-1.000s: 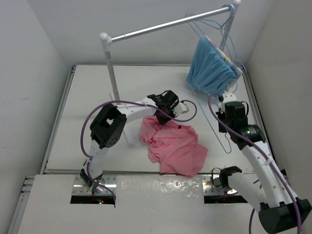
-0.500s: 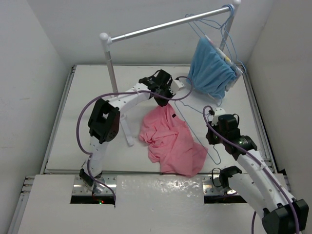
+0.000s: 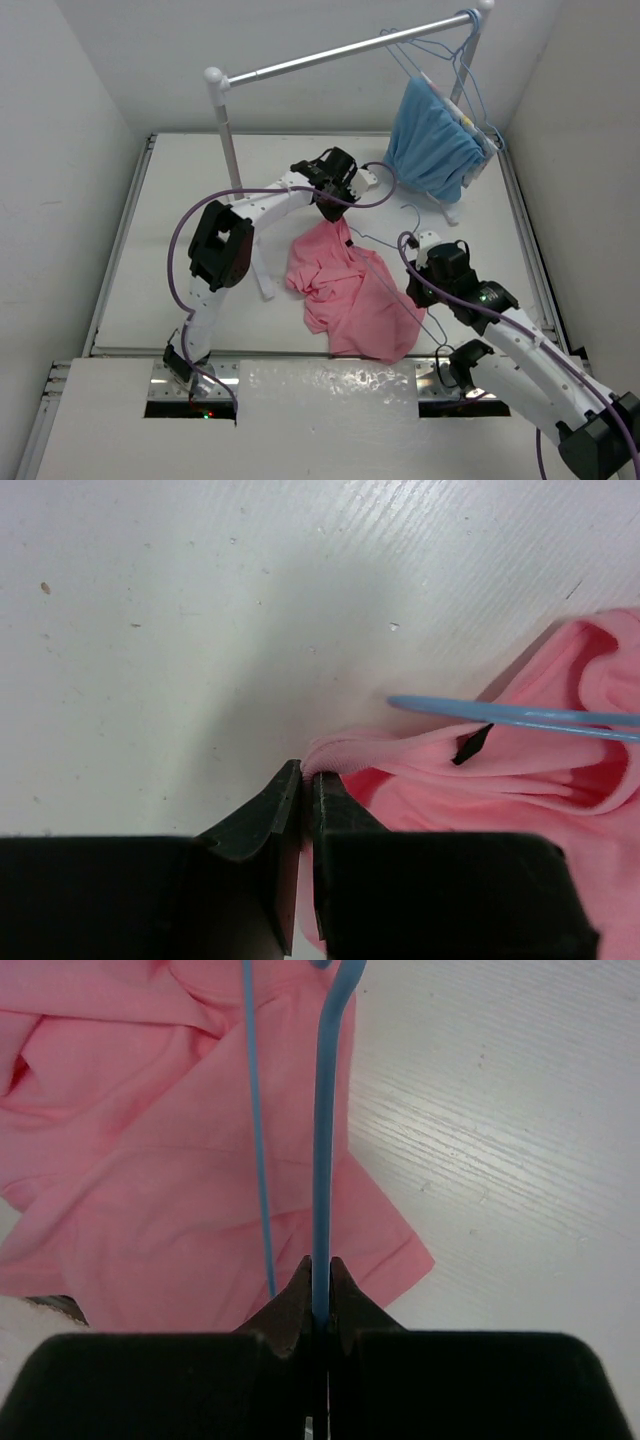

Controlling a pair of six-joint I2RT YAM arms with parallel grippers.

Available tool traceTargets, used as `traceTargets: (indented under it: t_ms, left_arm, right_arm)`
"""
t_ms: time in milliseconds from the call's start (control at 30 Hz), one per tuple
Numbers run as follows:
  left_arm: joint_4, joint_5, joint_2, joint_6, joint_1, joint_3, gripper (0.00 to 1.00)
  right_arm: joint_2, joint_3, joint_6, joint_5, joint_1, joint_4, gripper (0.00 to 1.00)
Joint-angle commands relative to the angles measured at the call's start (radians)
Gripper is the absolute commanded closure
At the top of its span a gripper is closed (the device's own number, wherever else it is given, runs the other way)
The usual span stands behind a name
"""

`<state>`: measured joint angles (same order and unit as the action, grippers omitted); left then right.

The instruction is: Place the t-shirt on the hanger

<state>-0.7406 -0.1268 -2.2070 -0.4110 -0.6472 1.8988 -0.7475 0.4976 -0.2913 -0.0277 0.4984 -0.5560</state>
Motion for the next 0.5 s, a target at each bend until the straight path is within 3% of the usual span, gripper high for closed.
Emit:
traceTargets:
  t_ms: [0, 167, 467]
  left_arm:
    - [0.015, 0.036, 0.000, 0.000, -0.003, 0.042, 0.95]
    - [0.020, 0.062, -0.017, -0.009, -0.003, 0.040, 0.95]
    - [0.015, 0.070, -0.022, -0.003, -0.005, 0.075, 0.95]
  right_arm:
    - [0.008, 0.064, -0.034, -0.069, 0.019, -0.019, 1.00]
    - [0.083, 0.128, -0.040, -0.172, 0.020, -0.104, 1.00]
    - [0.051, 0.127, -0.025, -0.025, 0.020, -0.102, 1.00]
